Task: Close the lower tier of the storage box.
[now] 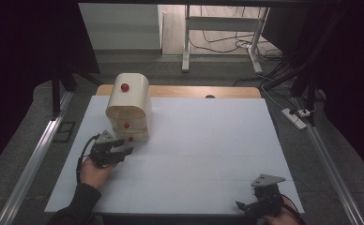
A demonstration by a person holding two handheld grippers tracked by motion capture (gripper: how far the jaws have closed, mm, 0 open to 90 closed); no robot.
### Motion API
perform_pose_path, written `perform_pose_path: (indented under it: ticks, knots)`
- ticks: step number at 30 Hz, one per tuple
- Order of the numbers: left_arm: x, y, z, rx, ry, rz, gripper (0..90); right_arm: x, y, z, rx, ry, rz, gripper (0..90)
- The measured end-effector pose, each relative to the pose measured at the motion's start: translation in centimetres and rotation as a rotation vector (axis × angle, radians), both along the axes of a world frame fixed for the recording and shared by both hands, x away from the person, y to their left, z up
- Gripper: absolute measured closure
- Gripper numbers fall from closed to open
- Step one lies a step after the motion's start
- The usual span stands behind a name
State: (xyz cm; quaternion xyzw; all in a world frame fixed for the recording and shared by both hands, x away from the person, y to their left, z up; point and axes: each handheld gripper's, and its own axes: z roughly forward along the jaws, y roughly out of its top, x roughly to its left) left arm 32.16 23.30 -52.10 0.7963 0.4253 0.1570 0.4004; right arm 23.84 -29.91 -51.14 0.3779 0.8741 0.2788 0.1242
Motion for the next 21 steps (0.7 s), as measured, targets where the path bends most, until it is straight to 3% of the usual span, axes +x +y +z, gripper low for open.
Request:
perform_pose_path:
  ticks: [21]
  knots:
    - [-0.4, 0.03, 0.12, -0.046, 0.037, -0.011, 24.7, -0.02, 0.04, 0.0, -0.002, -0.001, 0.002, 0.0]
